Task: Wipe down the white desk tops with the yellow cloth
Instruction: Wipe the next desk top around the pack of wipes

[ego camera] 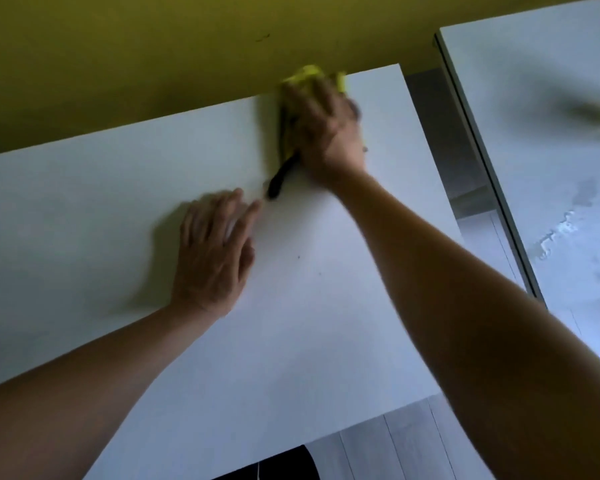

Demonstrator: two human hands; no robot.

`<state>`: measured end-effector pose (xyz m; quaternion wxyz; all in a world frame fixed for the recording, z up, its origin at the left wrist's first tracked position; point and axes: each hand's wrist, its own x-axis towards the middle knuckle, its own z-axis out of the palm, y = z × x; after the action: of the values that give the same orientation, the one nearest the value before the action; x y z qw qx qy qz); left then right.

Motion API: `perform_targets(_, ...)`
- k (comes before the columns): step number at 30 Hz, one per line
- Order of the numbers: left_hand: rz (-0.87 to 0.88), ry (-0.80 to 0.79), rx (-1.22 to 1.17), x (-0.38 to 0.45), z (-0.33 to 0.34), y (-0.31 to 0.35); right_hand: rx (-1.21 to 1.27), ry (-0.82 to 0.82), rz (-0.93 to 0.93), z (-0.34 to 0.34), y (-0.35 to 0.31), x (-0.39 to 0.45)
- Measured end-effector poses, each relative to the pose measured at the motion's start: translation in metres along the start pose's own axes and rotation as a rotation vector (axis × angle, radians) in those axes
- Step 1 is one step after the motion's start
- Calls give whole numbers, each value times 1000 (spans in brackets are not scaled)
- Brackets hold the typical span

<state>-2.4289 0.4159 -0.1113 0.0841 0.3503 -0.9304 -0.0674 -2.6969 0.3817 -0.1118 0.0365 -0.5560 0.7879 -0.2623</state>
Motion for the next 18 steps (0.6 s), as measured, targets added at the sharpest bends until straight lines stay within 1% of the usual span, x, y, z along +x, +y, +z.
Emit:
perform_targets(2, 12, -37, -32, -8, 3, 23, -45, 53, 245, -27, 43, 6)
perform_targets(3, -19, -43, -36, -10, 5, 33, -51, 46, 315, -39, 59, 7)
perform_targets(6, -79, -34, -8, -12, 10, 42, -36, 40, 407, -51, 77, 4)
perform_targets(9, -80, 0, 11, -10, 12, 42, -97, 100, 458, -40, 60, -9)
perform_targets(11, -81, 19, 8, -11, 13, 42, -98, 102, 379, -33, 35, -33)
perform_targets(15, -45, 26, -21, -12, 14, 39, -10, -9, 11, -22, -8, -92)
perform_targets(16, -48, 37, -22, -13, 14, 39, -7, -29, -34, -25, -7, -102)
perform_targets(17, -54, 50, -20, -14, 14, 40, -8, -18, -36, -30, 3, -110)
perform_targets(18, -59, 62, -22, -14, 15, 41, -8, 27, 21, -37, 17, -114)
